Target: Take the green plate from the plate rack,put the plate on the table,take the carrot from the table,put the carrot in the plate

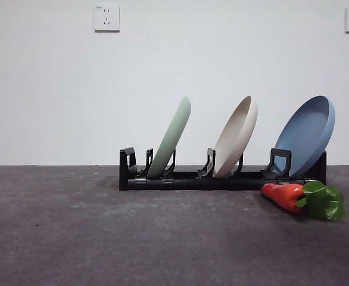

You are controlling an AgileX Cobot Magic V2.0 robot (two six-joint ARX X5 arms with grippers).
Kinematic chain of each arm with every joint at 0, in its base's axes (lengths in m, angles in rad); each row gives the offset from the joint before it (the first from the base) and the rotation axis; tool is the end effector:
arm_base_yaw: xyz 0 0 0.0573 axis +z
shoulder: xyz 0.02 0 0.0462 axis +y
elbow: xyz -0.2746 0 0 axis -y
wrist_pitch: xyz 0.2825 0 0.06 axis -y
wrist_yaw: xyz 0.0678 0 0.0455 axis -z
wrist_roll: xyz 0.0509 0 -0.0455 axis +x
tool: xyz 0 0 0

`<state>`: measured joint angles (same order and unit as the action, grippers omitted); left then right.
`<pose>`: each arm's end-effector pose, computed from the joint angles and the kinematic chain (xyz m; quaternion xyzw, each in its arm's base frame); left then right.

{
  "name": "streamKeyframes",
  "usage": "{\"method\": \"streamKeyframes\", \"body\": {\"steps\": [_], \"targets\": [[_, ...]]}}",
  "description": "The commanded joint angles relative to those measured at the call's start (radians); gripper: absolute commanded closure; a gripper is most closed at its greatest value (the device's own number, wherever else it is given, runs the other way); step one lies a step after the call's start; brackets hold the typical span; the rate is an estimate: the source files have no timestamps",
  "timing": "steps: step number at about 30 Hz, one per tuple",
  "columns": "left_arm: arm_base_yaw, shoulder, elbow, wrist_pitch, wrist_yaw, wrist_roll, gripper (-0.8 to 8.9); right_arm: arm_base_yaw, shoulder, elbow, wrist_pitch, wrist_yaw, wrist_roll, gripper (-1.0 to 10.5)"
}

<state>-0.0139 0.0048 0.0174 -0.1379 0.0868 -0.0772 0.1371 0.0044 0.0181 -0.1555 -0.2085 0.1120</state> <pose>0.1446 -0.0064 0.1536 -0.0407 0.0645 -0.0478 0.9959 0.1407 0.0300 0.1520 0.0575 0.0803 0.1673 0.9810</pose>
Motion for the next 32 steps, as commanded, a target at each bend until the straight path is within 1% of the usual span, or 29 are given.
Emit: {"method": "streamKeyframes", "body": {"steps": [1,4,5,8,12,15,17,20,25,27,28,32], "targets": [[0.003,-0.003,0.003,0.010,0.015,-0.109,8.20,0.001,-0.002,-0.003,0.026,-0.002,0.100,9.6],[0.003,-0.003,0.033,0.009,0.066,-0.166,8.21,0.001,0.001,0.031,0.026,-0.001,0.169,9.6],[0.003,-0.003,0.048,0.008,0.084,-0.182,8.21,0.001,0.003,0.047,0.026,-0.001,0.177,9.6],[0.003,0.006,0.098,0.000,0.127,-0.218,8.21,0.001,0.017,0.102,0.022,-0.001,0.191,9.6],[0.002,0.045,0.189,-0.058,0.143,-0.219,8.21,0.002,0.067,0.201,-0.004,-0.002,0.195,9.6],[0.003,0.096,0.269,-0.092,0.193,-0.217,8.21,0.002,0.134,0.301,-0.071,-0.002,0.191,9.6],[0.003,0.140,0.332,-0.118,0.240,-0.212,8.21,0.002,0.194,0.380,-0.142,-0.021,0.166,9.6],[0.002,0.213,0.428,-0.180,0.307,-0.199,8.21,0.002,0.285,0.497,-0.252,-0.084,0.098,9.6],[0.002,0.335,0.583,-0.320,0.427,-0.101,8.21,0.003,0.436,0.698,-0.481,-0.154,-0.032,9.6],[0.002,0.375,0.636,-0.375,0.499,-0.060,8.21,0.003,0.492,0.769,-0.569,-0.201,-0.089,9.6],[0.002,0.397,0.668,-0.408,0.544,-0.037,8.21,0.003,0.523,0.808,-0.617,-0.242,-0.121,9.6],[0.002,0.455,0.756,-0.510,0.664,0.031,8.21,0.003,0.602,0.908,-0.743,-0.374,-0.197,9.6]]}}
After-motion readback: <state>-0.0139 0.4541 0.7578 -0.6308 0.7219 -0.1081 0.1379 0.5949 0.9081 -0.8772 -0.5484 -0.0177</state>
